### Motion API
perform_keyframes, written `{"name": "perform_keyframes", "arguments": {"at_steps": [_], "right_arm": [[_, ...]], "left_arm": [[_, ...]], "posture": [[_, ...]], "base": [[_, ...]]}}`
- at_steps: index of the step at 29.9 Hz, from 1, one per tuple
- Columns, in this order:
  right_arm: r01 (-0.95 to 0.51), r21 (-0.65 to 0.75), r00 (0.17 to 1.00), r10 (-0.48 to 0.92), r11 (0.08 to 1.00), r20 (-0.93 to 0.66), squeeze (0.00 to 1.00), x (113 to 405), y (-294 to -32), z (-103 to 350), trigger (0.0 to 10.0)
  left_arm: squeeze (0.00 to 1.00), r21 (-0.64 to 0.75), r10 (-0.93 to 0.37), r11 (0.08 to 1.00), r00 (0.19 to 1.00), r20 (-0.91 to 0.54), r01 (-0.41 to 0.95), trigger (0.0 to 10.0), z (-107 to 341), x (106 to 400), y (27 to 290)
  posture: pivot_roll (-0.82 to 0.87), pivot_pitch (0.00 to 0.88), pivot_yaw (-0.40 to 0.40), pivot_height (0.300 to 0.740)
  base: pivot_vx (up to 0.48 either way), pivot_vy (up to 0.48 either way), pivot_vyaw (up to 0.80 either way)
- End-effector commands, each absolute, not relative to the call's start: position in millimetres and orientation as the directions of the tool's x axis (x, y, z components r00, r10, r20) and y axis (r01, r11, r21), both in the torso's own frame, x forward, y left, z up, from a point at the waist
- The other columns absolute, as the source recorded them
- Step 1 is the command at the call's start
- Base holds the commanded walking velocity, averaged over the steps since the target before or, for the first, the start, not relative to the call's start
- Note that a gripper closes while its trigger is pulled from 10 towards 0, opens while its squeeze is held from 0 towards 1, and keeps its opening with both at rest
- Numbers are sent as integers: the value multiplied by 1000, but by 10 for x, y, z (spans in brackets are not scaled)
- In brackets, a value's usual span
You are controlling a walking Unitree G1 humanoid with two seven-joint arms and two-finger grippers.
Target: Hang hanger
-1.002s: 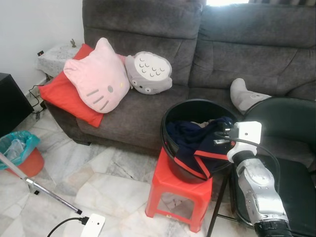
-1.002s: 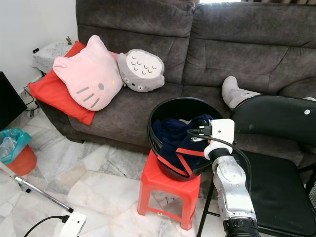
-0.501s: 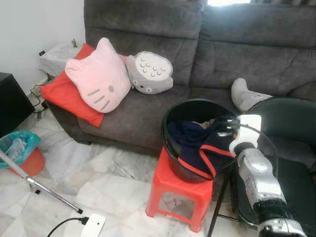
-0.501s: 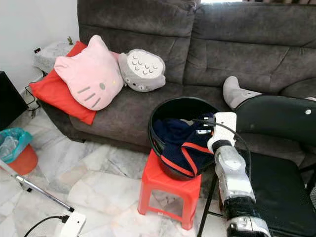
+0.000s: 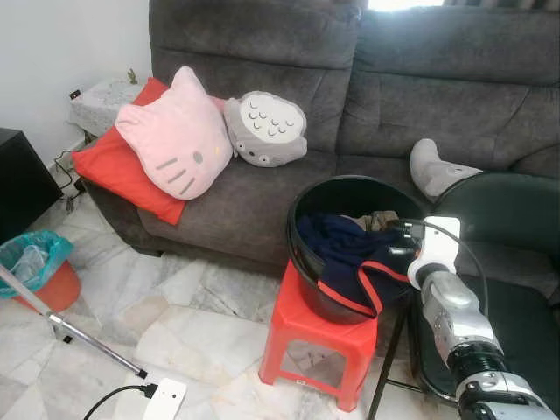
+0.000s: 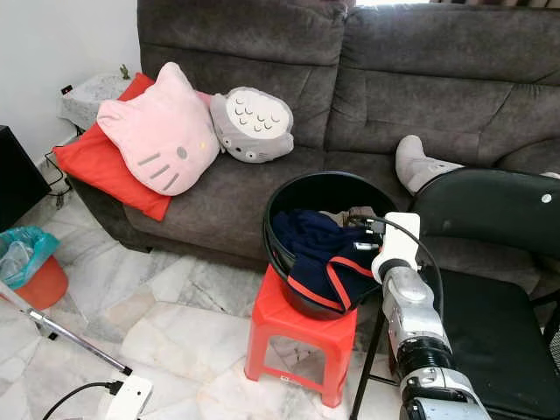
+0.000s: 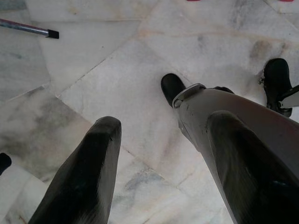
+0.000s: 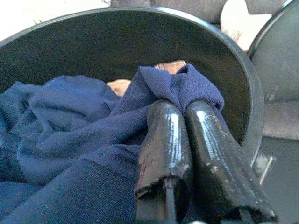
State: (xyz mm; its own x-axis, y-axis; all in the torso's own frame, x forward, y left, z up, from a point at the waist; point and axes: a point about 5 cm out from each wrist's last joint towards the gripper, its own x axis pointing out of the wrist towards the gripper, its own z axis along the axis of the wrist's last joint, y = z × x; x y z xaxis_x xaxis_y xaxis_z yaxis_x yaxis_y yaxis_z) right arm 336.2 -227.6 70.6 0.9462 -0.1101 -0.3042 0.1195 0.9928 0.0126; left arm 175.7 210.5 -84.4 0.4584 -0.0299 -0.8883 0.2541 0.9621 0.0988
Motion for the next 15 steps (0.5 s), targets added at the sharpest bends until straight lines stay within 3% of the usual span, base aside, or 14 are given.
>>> {"name": "perform_keyframes", "arguments": {"at_steps": [1, 10, 11, 12, 15], "right_arm": [[135, 36, 946, -119, 990, -301, 0, 3390, -2292, 731, 0], [111, 24, 954, -100, 994, -284, 0, 3478, -2294, 815, 0], [107, 21, 955, -97, 994, -280, 0, 3486, -2289, 825, 2745], [107, 15, 956, -99, 994, -275, 0, 3501, -2284, 844, 10000], [107, 15, 958, -99, 994, -268, 0, 3515, -2280, 861, 10000]], "left_arm": [[0, 107, -21, 960, 445, -895, 260, 10000, -855, 1726, 2127], [0, 109, -20, 958, 444, -896, 263, 10000, -854, 1726, 2132], [0, 109, -20, 958, 445, -896, 263, 10000, -854, 1726, 2131], [0, 110, -20, 959, 445, -896, 263, 10000, -854, 1726, 2131], [0, 109, -20, 959, 444, -896, 263, 10000, -854, 1726, 2131]], "posture": [[-73, 0, 17, 740], [-74, 0, 21, 740], [-72, 0, 20, 740], [-72, 0, 20, 740], [-71, 0, 21, 740]], "base": [[0, 0, 0], [0, 0, 0], [0, 0, 0], [0, 0, 0], [0, 0, 0]]}}
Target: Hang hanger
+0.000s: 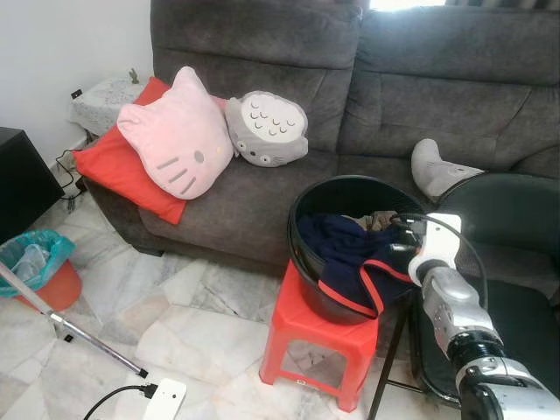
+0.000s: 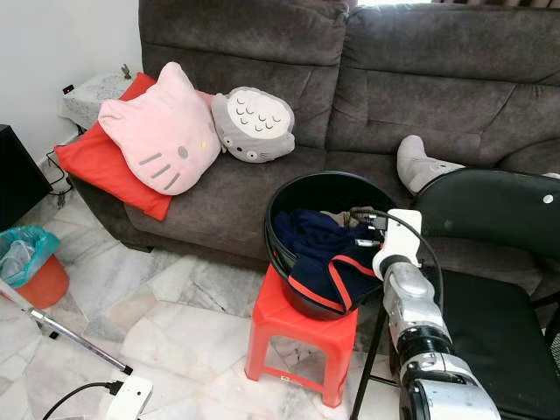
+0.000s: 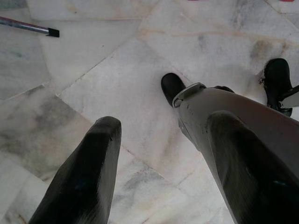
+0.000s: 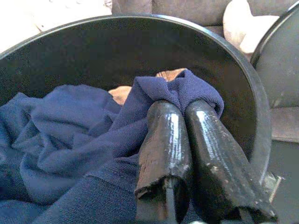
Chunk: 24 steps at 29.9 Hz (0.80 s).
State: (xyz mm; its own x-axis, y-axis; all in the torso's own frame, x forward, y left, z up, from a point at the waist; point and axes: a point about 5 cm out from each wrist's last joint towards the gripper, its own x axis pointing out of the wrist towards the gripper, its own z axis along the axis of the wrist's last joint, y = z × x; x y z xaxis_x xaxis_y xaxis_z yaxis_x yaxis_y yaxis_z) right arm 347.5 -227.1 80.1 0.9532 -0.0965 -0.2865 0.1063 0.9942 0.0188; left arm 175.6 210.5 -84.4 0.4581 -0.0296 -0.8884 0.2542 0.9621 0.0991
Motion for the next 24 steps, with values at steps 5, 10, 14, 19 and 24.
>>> {"name": "perform_keyframes", "arguments": {"at_steps": [5, 10, 14, 19, 24], "right_arm": [[105, 35, 960, -92, 994, -263, 1000, 3535, -2278, 892, 10000], [110, 14, 948, -101, 994, -302, 1000, 3535, -2307, 882, 10000], [111, 17, 942, -100, 994, -320, 1000, 3533, -2333, 888, 10000], [78, 4, 936, -72, 997, -343, 1000, 3528, -2308, 890, 10000], [40, -12, 936, -42, 999, -350, 1000, 3477, -2307, 920, 10000]], "left_arm": [[0, 107, -22, 958, 442, -897, 265, 10000, -855, 1724, 2130], [0, 105, -24, 958, 442, -897, 266, 10000, -855, 1725, 2127], [0, 104, -24, 959, 442, -897, 265, 10000, -856, 1724, 2126], [0, 103, -26, 958, 440, -897, 266, 10000, -856, 1723, 2125], [0, 102, -26, 959, 441, -897, 265, 10000, -857, 1721, 2124]], "posture": [[-74, 0, 21, 740], [-74, 0, 19, 740], [-75, 0, 19, 740], [-77, 0, 18, 740], [-79, 0, 15, 740]], "base": [[0, 0, 0], [0, 0, 0], [0, 0, 0], [0, 0, 0], [0, 0, 0]]}}
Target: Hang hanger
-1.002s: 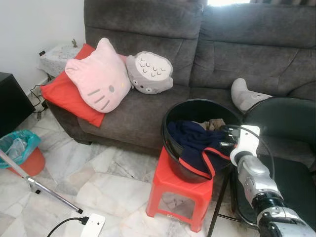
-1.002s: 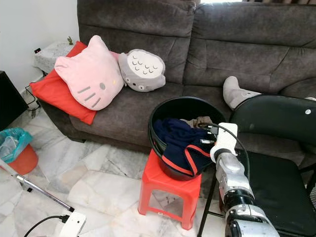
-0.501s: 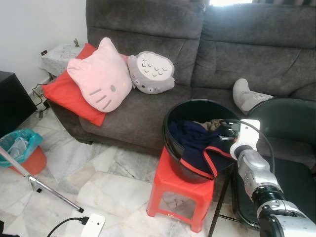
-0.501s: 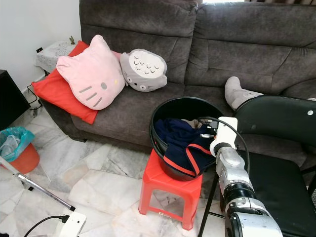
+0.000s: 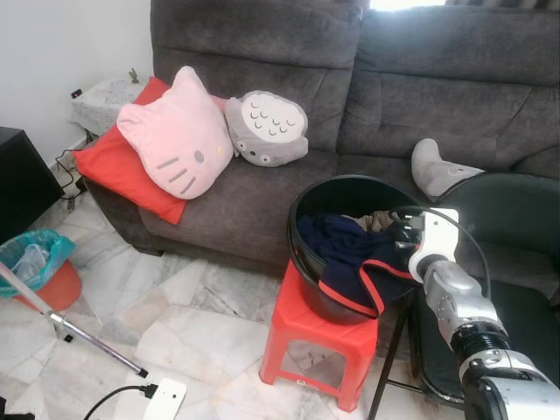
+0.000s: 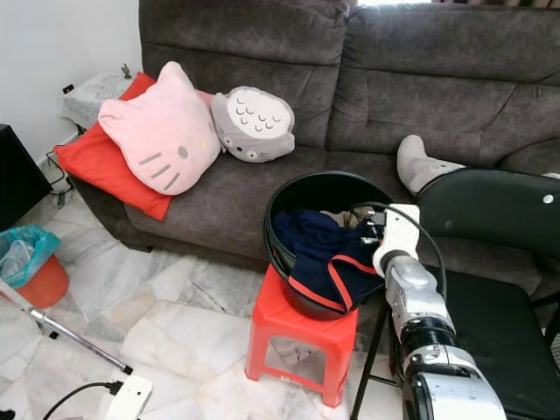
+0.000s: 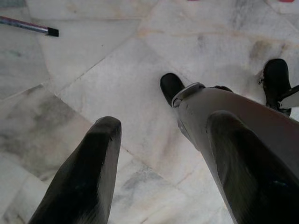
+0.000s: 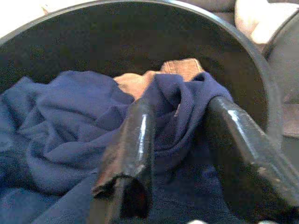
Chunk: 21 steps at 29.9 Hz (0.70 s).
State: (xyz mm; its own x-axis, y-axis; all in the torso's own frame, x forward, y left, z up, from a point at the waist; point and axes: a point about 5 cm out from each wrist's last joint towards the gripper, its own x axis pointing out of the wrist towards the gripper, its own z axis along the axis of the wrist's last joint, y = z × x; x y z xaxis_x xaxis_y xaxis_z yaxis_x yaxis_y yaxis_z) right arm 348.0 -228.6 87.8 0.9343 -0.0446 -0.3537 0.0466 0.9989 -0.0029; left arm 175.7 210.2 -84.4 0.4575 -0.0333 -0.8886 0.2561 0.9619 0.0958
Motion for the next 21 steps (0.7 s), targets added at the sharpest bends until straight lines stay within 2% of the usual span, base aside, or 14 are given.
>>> {"name": "perform_keyframes", "arguments": {"at_steps": [1, 11, 13, 15, 16, 17, 18, 19, 20, 21], "right_arm": [[39, -12, 937, -41, 999, -347, 1000, 3464, -2315, 931, 10000], [21, -29, 919, -30, 999, -392, 1000, 3272, -2349, 927, 10000], [16, -47, 919, -33, 999, -392, 1000, 3199, -2363, 933, 10000], [-11, -139, 939, -37, 990, -341, 1000, 3155, -2374, 1013, 10000], [-13, -147, 950, -34, 989, -310, 894, 3152, -2365, 1064, 10000], [-13, -147, 950, -34, 989, -310, 894, 3152, -2365, 1064, 10000], [-15, -155, 959, -30, 988, -282, 149, 3143, -2352, 1118, 10000], [-15, -159, 964, -28, 987, -265, 149, 3134, -2343, 1153, 10000], [-38, -202, 975, -8, 979, -221, 0, 3121, -2310, 1233, 10000], [-73, -258, 985, 29, 963, -172, 0, 3093, -2249, 1327, 10000]], "left_arm": [[0, 102, -26, 959, 441, -897, 265, 10000, -857, 1721, 2124], [0, 100, -29, 958, 441, -897, 268, 10000, -856, 1723, 2123], [0, 100, -29, 959, 441, -897, 266, 10000, -856, 1723, 2122], [0, 100, -29, 959, 442, -897, 266, 10000, -856, 1724, 2122], [0, 101, -29, 958, 442, -897, 267, 10000, -855, 1725, 2122], [0, 101, -29, 958, 442, -897, 267, 10000, -855, 1725, 2122], [0, 101, -29, 958, 442, -897, 267, 10000, -855, 1726, 2123], [0, 101, -29, 958, 442, -897, 267, 10000, -855, 1726, 2123], [0, 101, -29, 958, 442, -897, 268, 10000, -855, 1726, 2123], [0, 101, -29, 958, 441, -897, 269, 10000, -855, 1726, 2123]], "posture": [[-79, 0, 15, 740], [-88, 0, 16, 740], [-88, 0, 16, 740], [-88, 0, 15, 740], [-89, 0, 15, 740], [-89, 0, 15, 740], [-90, 0, 16, 740], [-92, 0, 15, 740], [-92, 0, 15, 740], [-94, 0, 15, 740]], "base": [[0, 0, 0], [0, 0, 0], [0, 0, 0], [0, 0, 0], [0, 0, 0], [0, 0, 0], [0, 0, 0], [0, 0, 0], [0, 0, 0], [0, 0, 0]]}}
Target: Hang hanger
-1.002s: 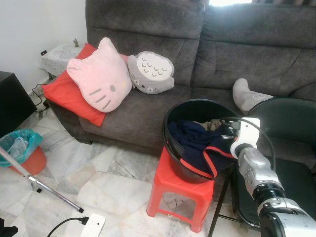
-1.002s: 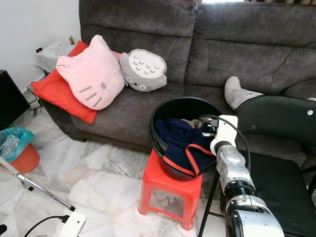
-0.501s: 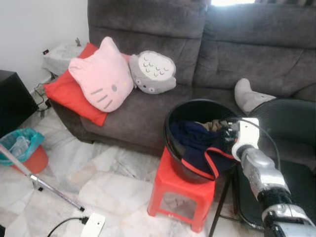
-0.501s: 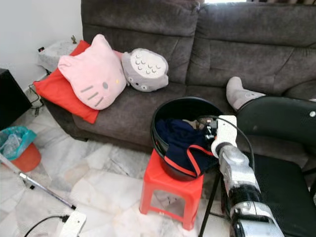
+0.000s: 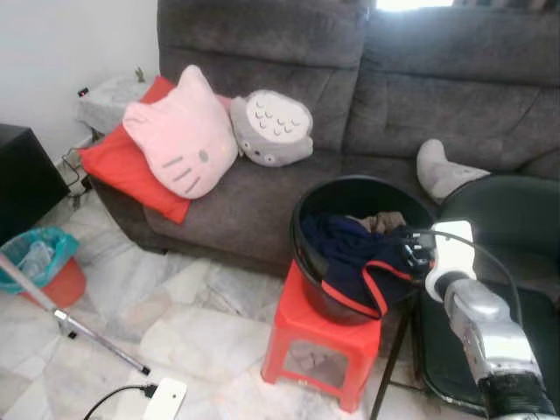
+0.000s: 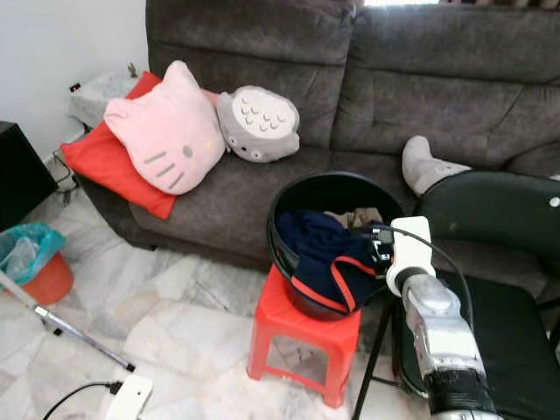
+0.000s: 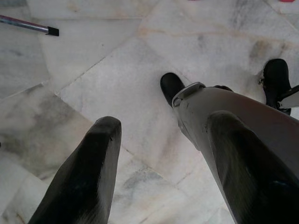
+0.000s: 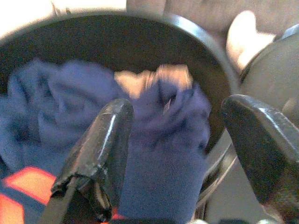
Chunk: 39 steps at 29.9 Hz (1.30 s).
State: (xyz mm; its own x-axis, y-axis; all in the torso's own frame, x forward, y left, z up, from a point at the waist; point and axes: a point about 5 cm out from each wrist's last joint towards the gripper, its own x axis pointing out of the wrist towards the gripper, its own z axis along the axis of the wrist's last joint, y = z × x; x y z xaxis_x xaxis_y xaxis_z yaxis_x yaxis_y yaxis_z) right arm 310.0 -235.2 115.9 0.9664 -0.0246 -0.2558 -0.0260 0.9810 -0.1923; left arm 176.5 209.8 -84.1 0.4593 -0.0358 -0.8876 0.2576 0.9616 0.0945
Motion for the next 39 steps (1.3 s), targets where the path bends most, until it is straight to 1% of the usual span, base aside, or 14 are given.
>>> {"name": "perform_keyframes", "arguments": {"at_steps": [1, 3, 6, 7, 9, 13, 15, 18, 22, 27, 35, 39], "right_arm": [[-97, -296, 988, 57, 950, -141, 0, 3069, -2202, 1389, 10000], [-146, -332, 988, 118, 932, -103, 0, 3010, -2109, 1473, 10000], [-226, -373, 973, 194, 900, -124, 0, 2931, -2020, 1490, 10000], [-302, -451, 952, 245, 840, -182, 0, 2873, -1979, 1437, 10000], [-361, -525, 932, 278, 771, -231, 0, 2825, -1955, 1385, 10000], [-420, -568, 905, 286, 708, -314, 0, 2758, -1964, 1287, 10000], [-454, -619, 890, 285, 642, -357, 0, 2736, -1967, 1238, 10000], [-486, -639, 873, 292, 596, -391, 0, 2703, -1952, 1190, 10000], [-501, -641, 864, 289, 581, -413, 0, 2682, -1945, 1165, 10000], [-528, -662, 847, 275, 532, -454, 0, 2645, -1961, 1094, 10000], [-466, -691, 877, 188, 553, -442, 0, 2652, -2041, 1070, 10000], [-460, -694, 880, 179, 554, -440, 0, 2642, -2045, 1058, 10000]], "left_arm": [[0, 101, -29, 958, 441, -897, 270, 10000, -855, 1726, 2122], [0, 101, -30, 957, 441, -897, 271, 10000, -855, 1727, 2121], [0, 101, -30, 957, 442, -897, 271, 10000, -854, 1730, 2120], [0, 101, -31, 957, 441, -897, 272, 10000, -853, 1731, 2119], [0, 101, -31, 957, 441, -897, 273, 10000, -853, 1732, 2118], [0, 100, -33, 957, 441, -897, 273, 10000, -853, 1733, 2116], [0, 100, -33, 957, 442, -897, 273, 10000, -853, 1733, 2116], [0, 99, -33, 957, 441, -897, 273, 10000, -854, 1731, 2114], [0, 99, -33, 957, 441, -897, 272, 10000, -854, 1730, 2116], [0, 98, -34, 957, 440, -897, 274, 10000, -855, 1729, 2115], [0, 98, -34, 957, 441, -897, 273, 10000, -854, 1731, 2115], [0, 98, -34, 957, 441, -897, 274, 10000, -854, 1730, 2114]], "posture": [[-96, 0, 15, 740], [-95, 0, 14, 740], [-97, 0, 15, 740], [-102, 0, 15, 740], [-102, 0, 15, 740], [-102, 0, 13, 740], [-100, 0, 12, 740], [-99, 0, 11, 740], [-100, 0, 10, 740], [-100, 0, 11, 740], [-99, 0, 12, 740], [-98, 0, 11, 740]], "base": [[0, 0, 0], [0, 0, 0], [0, 0, 0], [0, 0, 0], [0, 0, 0], [0, 0, 0], [0, 0, 0], [0, 0, 0], [0, 0, 0], [0, 0, 0], [0, 0, 0], [0, 0, 0]]}}
